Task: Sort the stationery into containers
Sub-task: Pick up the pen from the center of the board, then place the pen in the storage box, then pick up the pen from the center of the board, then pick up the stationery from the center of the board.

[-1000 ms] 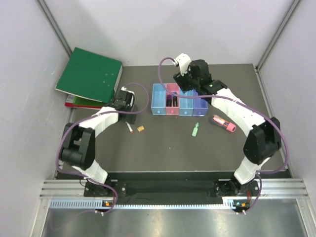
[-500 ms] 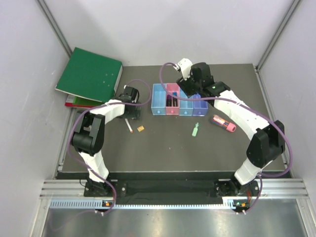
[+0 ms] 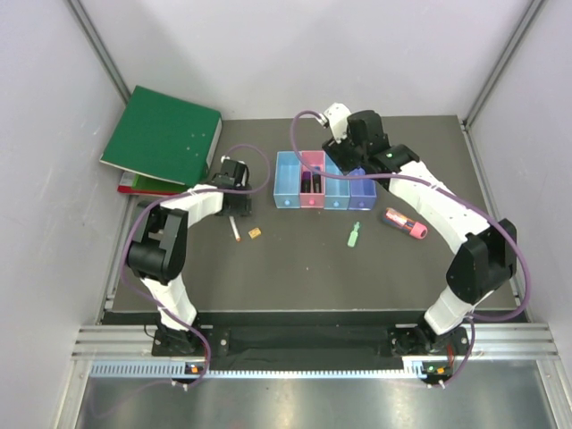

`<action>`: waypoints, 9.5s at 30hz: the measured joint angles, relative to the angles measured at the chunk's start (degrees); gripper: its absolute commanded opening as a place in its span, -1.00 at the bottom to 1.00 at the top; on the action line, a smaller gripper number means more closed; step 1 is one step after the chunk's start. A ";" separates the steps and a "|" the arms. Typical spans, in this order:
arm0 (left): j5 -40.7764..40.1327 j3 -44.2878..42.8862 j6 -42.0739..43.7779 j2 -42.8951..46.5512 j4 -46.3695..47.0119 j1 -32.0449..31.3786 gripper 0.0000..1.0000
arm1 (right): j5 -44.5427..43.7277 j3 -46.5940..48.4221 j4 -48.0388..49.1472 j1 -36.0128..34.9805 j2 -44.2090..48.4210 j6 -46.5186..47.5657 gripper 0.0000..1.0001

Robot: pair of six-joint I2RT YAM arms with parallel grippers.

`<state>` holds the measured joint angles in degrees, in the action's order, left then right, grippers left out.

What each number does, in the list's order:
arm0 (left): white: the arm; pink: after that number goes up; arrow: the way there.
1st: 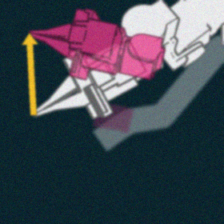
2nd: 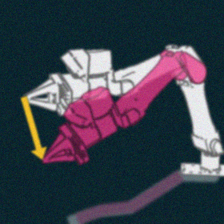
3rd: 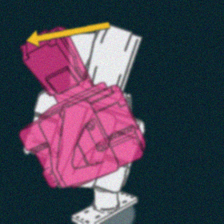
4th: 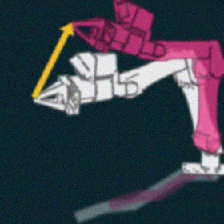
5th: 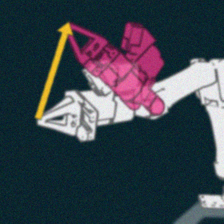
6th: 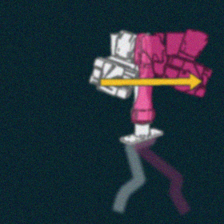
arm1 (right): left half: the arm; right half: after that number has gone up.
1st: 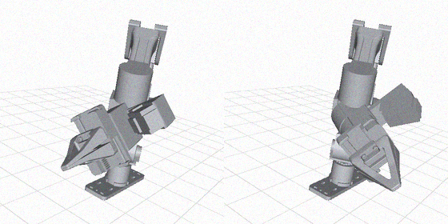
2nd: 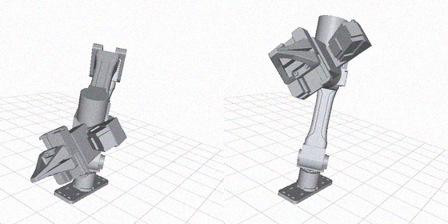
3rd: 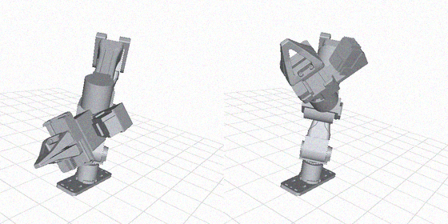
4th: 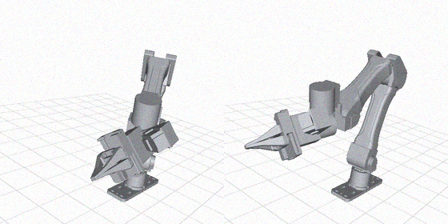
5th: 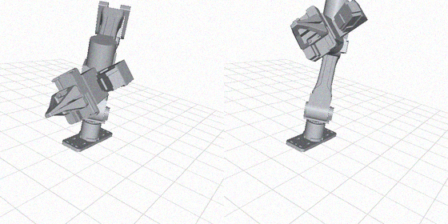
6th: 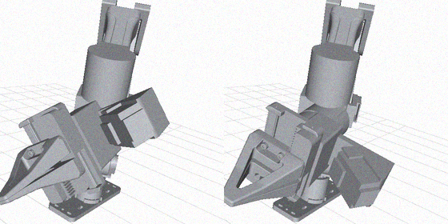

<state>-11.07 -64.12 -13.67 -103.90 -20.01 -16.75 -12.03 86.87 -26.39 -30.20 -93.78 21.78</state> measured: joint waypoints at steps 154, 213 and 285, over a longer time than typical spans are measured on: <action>12.83 11.76 35.50 14.36 -7.65 30.82 0.79 | 16.70 -24.65 -11.72 5.57 8.17 -13.07 0.92; 28.46 5.35 35.67 17.84 -12.41 36.61 -1.00 | 8.46 -23.74 -7.54 -2.19 -6.97 -24.90 0.77; 39.95 -40.13 2.91 -17.46 -1.86 -0.76 -1.00 | 2.34 -18.80 -9.35 -1.16 2.62 -19.12 -1.00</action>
<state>28.88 -104.25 -10.76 -121.36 -21.87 -17.52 -9.69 68.07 -35.75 -31.35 -91.15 2.66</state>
